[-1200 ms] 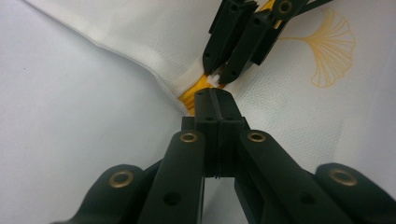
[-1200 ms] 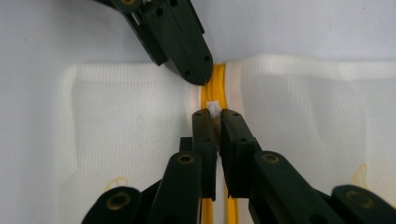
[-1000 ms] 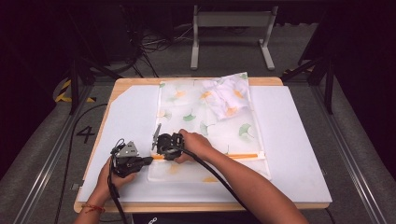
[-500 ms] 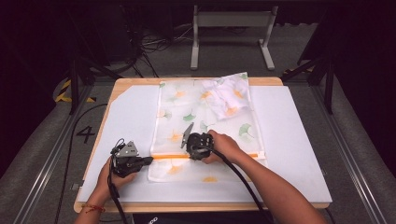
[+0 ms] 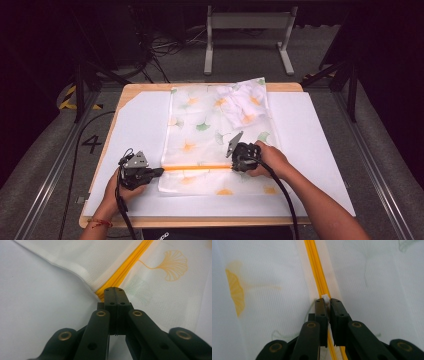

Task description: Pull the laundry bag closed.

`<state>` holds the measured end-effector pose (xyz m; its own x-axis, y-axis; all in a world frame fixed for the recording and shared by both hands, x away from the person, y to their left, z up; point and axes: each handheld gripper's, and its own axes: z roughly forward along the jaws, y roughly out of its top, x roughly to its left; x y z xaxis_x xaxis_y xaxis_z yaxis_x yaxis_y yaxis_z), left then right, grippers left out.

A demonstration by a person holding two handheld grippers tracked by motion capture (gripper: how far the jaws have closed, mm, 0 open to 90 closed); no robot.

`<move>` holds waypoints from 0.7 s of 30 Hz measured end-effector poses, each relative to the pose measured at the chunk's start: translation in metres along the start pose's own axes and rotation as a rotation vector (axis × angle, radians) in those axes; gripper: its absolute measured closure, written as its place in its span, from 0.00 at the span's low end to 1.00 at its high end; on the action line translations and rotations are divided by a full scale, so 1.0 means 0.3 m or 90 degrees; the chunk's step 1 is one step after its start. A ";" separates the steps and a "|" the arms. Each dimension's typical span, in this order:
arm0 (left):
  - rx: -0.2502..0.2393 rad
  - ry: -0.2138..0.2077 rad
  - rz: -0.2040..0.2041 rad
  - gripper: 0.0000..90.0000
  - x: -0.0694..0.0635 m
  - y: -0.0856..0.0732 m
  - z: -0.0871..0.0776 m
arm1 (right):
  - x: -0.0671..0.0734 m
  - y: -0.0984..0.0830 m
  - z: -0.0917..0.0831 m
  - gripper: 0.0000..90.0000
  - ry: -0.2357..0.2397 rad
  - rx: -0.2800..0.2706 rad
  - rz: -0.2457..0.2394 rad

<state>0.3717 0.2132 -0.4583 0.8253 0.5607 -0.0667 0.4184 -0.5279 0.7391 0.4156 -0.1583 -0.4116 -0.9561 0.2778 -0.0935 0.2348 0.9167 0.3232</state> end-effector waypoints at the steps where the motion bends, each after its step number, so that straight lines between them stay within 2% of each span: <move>1: -0.001 0.000 0.000 1.00 0.000 0.000 0.000 | -0.003 -0.016 -0.006 0.94 -0.002 0.000 0.004; 9: -0.002 -0.002 -0.003 1.00 0.002 0.000 0.001 | -0.032 -0.147 -0.054 0.94 -0.017 0.008 0.048; 11: -0.002 -0.002 -0.003 1.00 0.002 0.000 0.001 | -0.041 -0.177 -0.065 0.94 -0.021 0.006 0.049; 21: -0.002 -0.004 -0.005 1.00 0.005 0.000 0.001 | -0.075 -0.309 -0.117 0.94 -0.050 0.026 0.097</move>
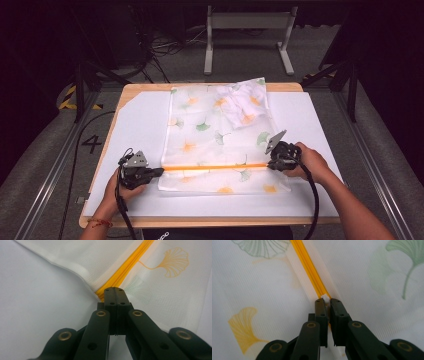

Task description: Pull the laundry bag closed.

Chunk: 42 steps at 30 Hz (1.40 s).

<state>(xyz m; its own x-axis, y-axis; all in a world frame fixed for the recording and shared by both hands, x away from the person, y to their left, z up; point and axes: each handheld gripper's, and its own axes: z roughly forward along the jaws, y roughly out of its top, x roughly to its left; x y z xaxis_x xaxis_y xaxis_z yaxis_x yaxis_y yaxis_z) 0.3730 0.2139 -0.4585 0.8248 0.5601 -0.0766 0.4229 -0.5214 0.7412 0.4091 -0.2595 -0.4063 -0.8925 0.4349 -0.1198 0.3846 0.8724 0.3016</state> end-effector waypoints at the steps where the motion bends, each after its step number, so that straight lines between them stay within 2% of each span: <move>1: 0.000 0.000 0.000 1.00 0.000 0.000 0.000 | -0.005 -0.013 -0.005 0.94 -0.002 0.001 0.004; 10: 0.001 0.001 0.001 1.00 -0.001 0.000 0.000 | -0.017 -0.074 -0.024 0.94 -0.010 -0.013 0.028; 18: 0.001 0.001 0.001 1.00 -0.001 0.001 0.000 | -0.024 -0.108 -0.029 0.94 0.002 -0.044 0.049; 29: 0.016 0.012 0.010 1.00 -0.011 0.012 0.000 | -0.016 -0.118 -0.033 0.94 -0.007 -0.060 0.045; 33: 0.020 0.013 0.013 1.00 -0.011 0.016 -0.001 | -0.007 -0.124 -0.044 0.94 -0.011 -0.082 0.040; 37: 0.019 0.009 0.019 1.00 -0.014 0.019 -0.004 | -0.009 -0.140 -0.057 0.93 -0.012 -0.116 0.055; 39: 0.001 0.000 0.020 1.00 -0.013 0.022 -0.013 | -0.008 -0.148 -0.067 0.89 -0.012 -0.141 0.059; 42: -0.018 0.007 0.025 1.00 -0.015 0.035 -0.036 | 0.000 -0.157 -0.082 0.89 -0.013 -0.166 0.068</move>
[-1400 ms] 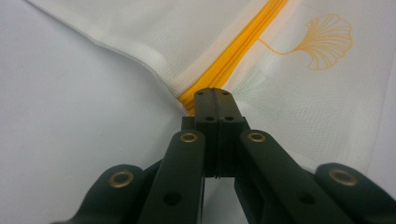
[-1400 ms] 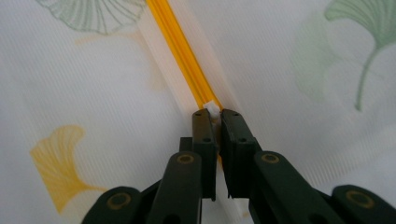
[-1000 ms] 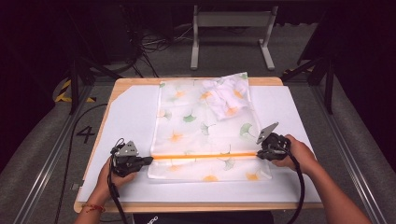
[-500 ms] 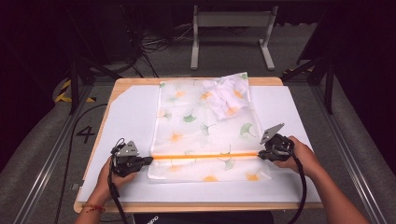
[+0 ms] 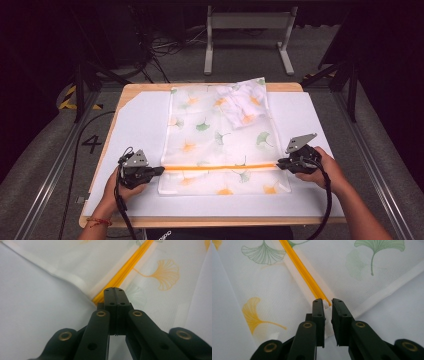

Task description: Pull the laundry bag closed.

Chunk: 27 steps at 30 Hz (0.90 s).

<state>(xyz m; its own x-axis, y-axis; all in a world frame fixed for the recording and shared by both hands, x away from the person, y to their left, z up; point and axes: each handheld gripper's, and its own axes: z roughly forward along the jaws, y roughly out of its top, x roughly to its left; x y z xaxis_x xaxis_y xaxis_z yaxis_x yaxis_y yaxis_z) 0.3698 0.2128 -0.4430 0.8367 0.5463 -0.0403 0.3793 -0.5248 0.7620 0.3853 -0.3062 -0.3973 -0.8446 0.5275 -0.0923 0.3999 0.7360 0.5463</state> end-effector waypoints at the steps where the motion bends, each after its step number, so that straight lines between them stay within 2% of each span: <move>1: -0.011 -0.002 -0.001 1.00 0.000 0.004 -0.008 | 0.001 -0.002 -0.005 0.89 -0.006 -0.008 -0.001; 3: -0.025 0.009 0.007 1.00 -0.001 0.012 -0.026 | 0.006 -0.004 -0.014 0.86 -0.011 -0.020 0.004; 6: -0.039 0.028 0.020 1.00 -0.005 0.020 -0.050 | 0.008 -0.010 -0.032 0.84 -0.032 -0.043 0.006; 9: -0.047 0.043 0.025 1.00 -0.003 0.020 -0.069 | 0.010 -0.023 -0.055 0.77 -0.057 -0.071 0.011; 10: -0.045 0.053 0.025 0.91 -0.002 0.019 -0.074 | 0.010 -0.028 -0.061 0.72 -0.062 -0.078 0.016; 13: -0.051 0.066 0.026 0.90 0.000 0.008 -0.088 | 0.012 -0.052 -0.081 0.70 -0.087 -0.096 0.023; 15: -0.046 0.077 0.026 0.82 0.004 0.000 -0.088 | 0.012 -0.070 -0.089 0.67 -0.106 -0.105 0.028; 21: -0.054 0.108 0.018 0.58 0.002 -0.046 -0.093 | 0.010 -0.137 -0.101 0.53 -0.131 -0.135 0.058; 23: -0.062 0.116 0.004 0.47 0.007 -0.062 -0.099 | 0.009 -0.157 -0.105 0.47 -0.139 -0.149 0.073; 25: -0.069 0.126 -0.010 0.40 0.012 -0.080 -0.109 | 0.007 -0.180 -0.107 0.39 -0.143 -0.162 0.090; 27: -0.076 0.134 -0.033 0.31 0.021 -0.099 -0.119 | 0.010 -0.201 -0.107 0.37 -0.149 -0.170 0.099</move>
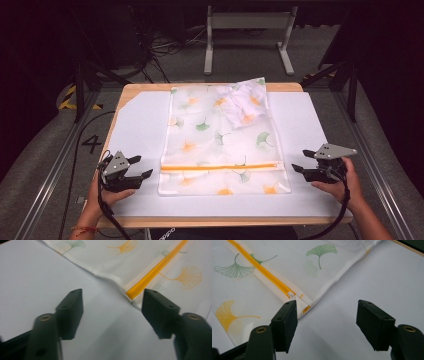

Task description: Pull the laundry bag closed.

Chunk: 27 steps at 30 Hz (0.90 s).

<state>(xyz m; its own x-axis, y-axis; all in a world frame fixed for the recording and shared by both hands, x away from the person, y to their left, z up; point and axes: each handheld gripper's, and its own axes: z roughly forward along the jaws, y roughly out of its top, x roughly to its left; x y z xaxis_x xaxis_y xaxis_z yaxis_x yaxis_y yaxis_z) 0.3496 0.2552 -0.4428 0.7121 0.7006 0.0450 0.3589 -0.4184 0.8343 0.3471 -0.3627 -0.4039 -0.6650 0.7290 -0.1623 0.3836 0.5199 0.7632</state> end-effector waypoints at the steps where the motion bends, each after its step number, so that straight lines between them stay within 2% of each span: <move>1: -0.003 0.000 -0.011 0.28 0.004 -0.007 -0.006 | 0.002 -0.013 -0.005 0.34 -0.003 -0.006 0.000; 2: -0.009 0.002 -0.026 0.25 0.008 -0.015 -0.013 | 0.003 -0.024 -0.008 0.32 -0.004 -0.017 0.005; 3: -0.009 0.002 -0.026 0.21 0.008 -0.015 -0.013 | 0.003 -0.024 -0.008 0.32 -0.004 -0.017 0.005; 4: -0.022 0.002 -0.037 0.19 0.011 -0.028 -0.026 | 0.008 -0.053 -0.010 0.28 -0.004 -0.018 0.018; 6: -0.028 0.006 -0.046 0.16 0.010 -0.039 -0.037 | 0.012 -0.074 -0.010 0.27 -0.010 -0.022 0.025; 9: -0.033 -0.002 -0.055 0.14 0.014 -0.045 -0.044 | 0.015 -0.096 -0.007 0.25 -0.013 -0.020 0.035; 11: -0.037 -0.001 -0.059 0.12 0.009 -0.047 -0.040 | 0.023 -0.102 -0.006 0.23 -0.013 -0.006 0.029; 13: -0.031 0.000 -0.052 0.12 0.005 -0.046 -0.034 | 0.033 -0.107 -0.012 0.21 -0.023 -0.017 0.033; 16: -0.024 -0.007 -0.041 0.11 -0.004 -0.037 -0.024 | 0.036 -0.110 -0.012 0.19 -0.027 -0.014 0.039; 21: -0.021 -0.010 -0.038 0.12 -0.005 -0.028 -0.018 | 0.028 -0.111 -0.012 0.18 -0.034 -0.019 0.050; 27: -0.007 -0.003 -0.035 0.12 -0.002 -0.032 -0.013 | 0.037 -0.110 0.001 0.18 -0.037 -0.008 0.037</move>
<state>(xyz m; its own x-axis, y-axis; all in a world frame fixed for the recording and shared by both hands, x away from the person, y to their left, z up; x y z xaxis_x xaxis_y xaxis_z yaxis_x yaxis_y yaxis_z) 0.3435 0.2611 -0.4488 0.6945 0.7195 -0.0037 0.3908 -0.3729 0.8416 0.3272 -0.3716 -0.4312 -0.6031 0.7826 -0.1541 0.4116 0.4708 0.7803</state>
